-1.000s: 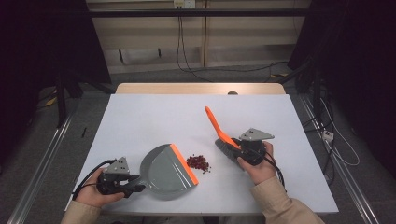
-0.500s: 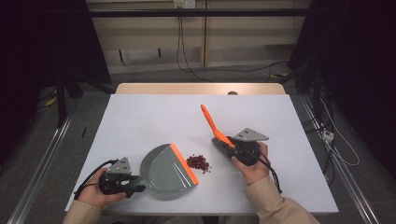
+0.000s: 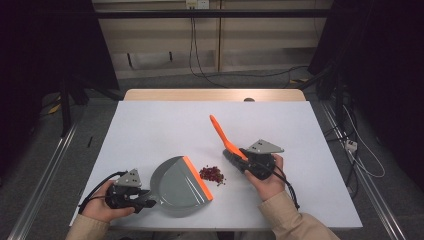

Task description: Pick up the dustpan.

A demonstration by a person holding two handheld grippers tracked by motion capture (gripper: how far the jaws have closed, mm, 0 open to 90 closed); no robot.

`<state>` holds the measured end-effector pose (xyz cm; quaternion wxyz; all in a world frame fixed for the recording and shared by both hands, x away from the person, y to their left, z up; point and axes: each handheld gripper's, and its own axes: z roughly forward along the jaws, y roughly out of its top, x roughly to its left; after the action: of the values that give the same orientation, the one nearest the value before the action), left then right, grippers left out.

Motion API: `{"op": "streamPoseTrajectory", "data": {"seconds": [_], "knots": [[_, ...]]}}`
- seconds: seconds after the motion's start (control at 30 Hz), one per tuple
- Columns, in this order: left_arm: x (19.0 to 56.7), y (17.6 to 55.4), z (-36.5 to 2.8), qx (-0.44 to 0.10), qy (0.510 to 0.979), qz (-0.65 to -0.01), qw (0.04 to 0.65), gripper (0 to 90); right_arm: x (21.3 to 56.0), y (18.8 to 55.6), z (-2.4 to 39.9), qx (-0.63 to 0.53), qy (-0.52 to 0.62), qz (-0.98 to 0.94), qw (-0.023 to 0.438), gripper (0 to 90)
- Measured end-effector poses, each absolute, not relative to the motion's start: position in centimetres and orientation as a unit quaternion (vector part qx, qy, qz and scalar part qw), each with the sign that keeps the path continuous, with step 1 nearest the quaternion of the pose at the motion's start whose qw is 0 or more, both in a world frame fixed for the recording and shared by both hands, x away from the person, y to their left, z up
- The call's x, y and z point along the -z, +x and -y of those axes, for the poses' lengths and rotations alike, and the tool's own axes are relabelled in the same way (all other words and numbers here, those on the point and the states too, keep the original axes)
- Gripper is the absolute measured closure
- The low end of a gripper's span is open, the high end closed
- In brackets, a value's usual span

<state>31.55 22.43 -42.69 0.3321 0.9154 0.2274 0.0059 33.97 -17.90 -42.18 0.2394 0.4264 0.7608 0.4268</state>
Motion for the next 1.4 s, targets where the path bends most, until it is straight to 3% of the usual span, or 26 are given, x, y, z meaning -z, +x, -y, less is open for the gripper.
{"op": "streamPoseTrajectory", "data": {"seconds": [0.33, 0.87, 1.4], "knots": [[42.8, 31.6, -22.2, -0.001, 0.915, -0.226, 0.335, 62.8, 42.3, 34.1, 17.8, -0.406, 0.438, -0.772, 0.218, 71.2], [42.3, 31.3, -21.2, 0.009, 0.919, -0.221, 0.326, 62.8, 43.0, 31.5, 14.0, -0.397, 0.432, -0.766, 0.262, 70.9], [41.7, 31.1, -20.3, 0.011, 0.922, -0.225, 0.314, 62.8, 43.6, 30.0, 10.6, -0.424, 0.442, -0.756, 0.229, 69.3]]}}
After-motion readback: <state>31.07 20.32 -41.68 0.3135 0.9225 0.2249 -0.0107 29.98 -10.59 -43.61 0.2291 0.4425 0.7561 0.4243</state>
